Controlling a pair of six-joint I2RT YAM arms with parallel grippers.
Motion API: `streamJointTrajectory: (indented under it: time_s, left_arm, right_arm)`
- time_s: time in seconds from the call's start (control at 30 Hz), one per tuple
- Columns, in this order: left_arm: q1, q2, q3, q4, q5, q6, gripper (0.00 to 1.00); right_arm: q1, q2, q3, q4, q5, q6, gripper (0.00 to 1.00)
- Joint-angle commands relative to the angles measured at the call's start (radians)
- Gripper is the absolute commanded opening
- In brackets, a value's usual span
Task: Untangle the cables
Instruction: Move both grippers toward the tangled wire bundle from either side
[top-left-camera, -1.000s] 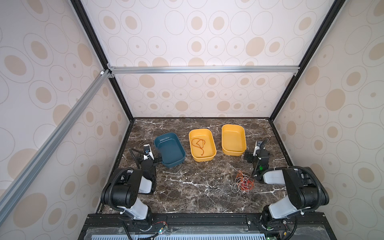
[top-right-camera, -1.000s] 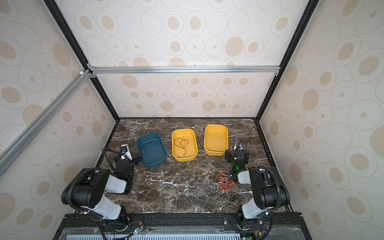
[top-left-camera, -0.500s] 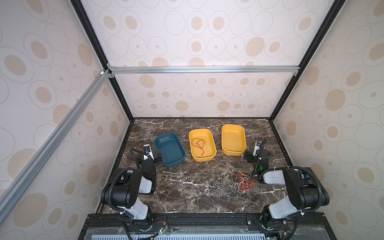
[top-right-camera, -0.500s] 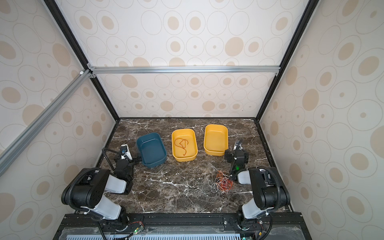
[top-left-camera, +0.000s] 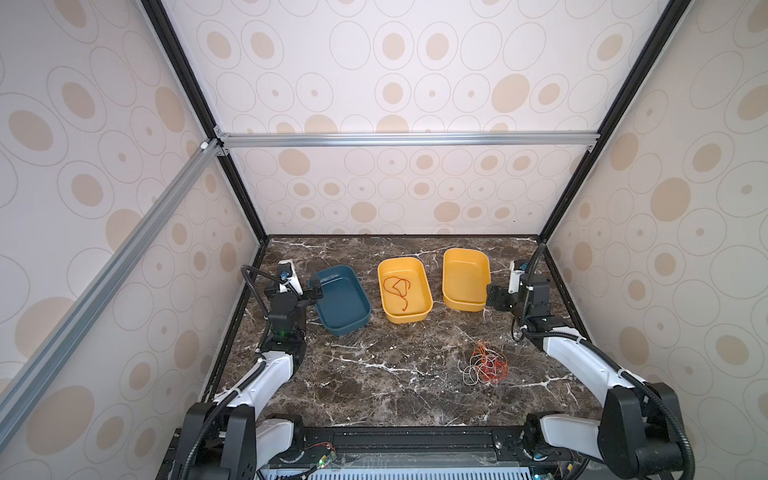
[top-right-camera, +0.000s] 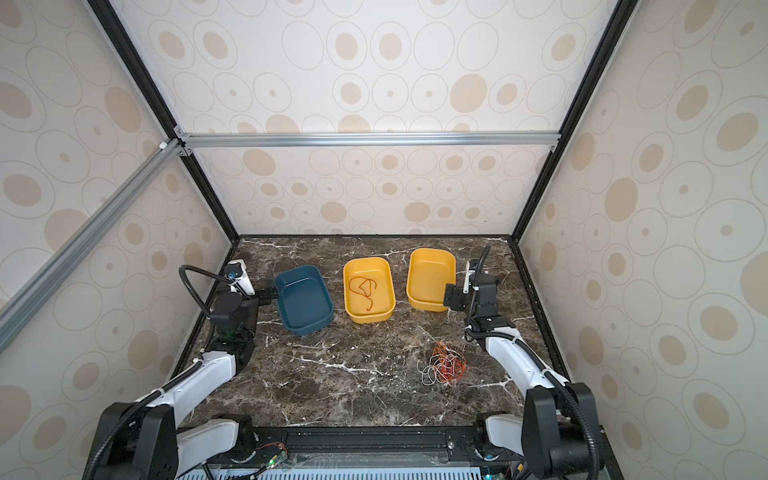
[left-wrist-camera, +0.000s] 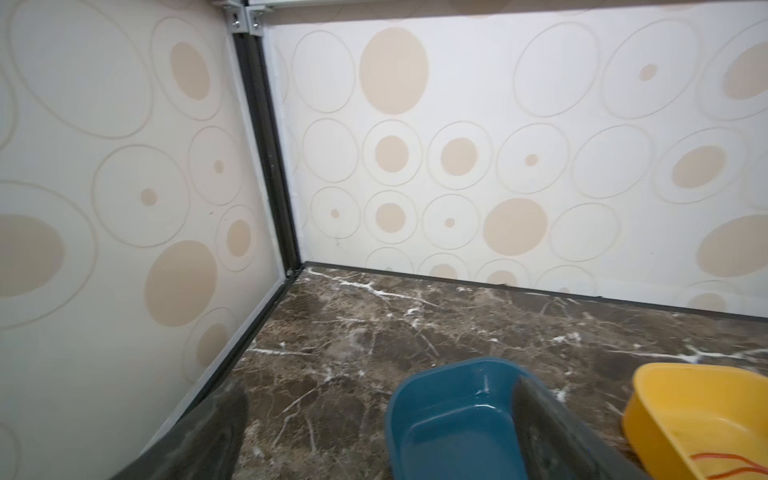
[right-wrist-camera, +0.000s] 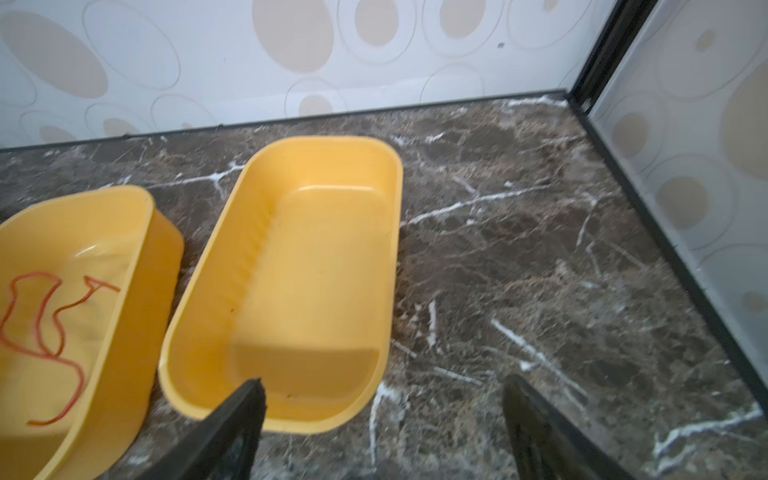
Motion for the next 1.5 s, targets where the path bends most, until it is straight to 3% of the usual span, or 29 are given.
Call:
streamJointTrajectory:
  time_s: [0.0,0.2,0.47,0.73,1.17,1.27,1.37,1.47]
  left_arm:
    - [-0.062,-0.043,0.085,-0.276,0.104,-0.038,0.99]
    - [-0.171,-0.073,0.101,-0.371,0.181,-0.168,0.99]
    - [-0.368,-0.007,0.013,-0.251,0.212,-0.362,0.95]
    - [-0.531,0.082,0.031,-0.217,0.216,-0.377,0.95]
    - [-0.606,0.183,0.026,-0.168,0.248,-0.421,0.95]
    - [-0.617,0.198,0.025,-0.167,0.257,-0.425,0.95]
    - [-0.629,0.208,0.024,-0.164,0.262,-0.431,0.95]
    - [-0.641,0.217,0.018,-0.149,0.266,-0.453,0.95]
  right_arm:
    - [0.037,-0.021,0.058,-0.372,-0.034,0.134,0.9]
    - [0.093,-0.053,0.045,-0.553,-0.058,0.225,0.87]
    - [0.136,-0.042,-0.036,-0.589,-0.159,0.288,0.8]
    - [0.24,0.035,-0.103,-0.575,-0.177,0.339,0.73]
    - [0.277,0.092,-0.109,-0.464,-0.226,0.342,0.24]
    - [0.279,0.07,-0.108,-0.437,-0.254,0.318,0.06]
    - [0.279,0.035,-0.114,-0.4,-0.295,0.296,0.0]
    - [0.277,-0.015,-0.129,-0.352,-0.343,0.286,0.0]
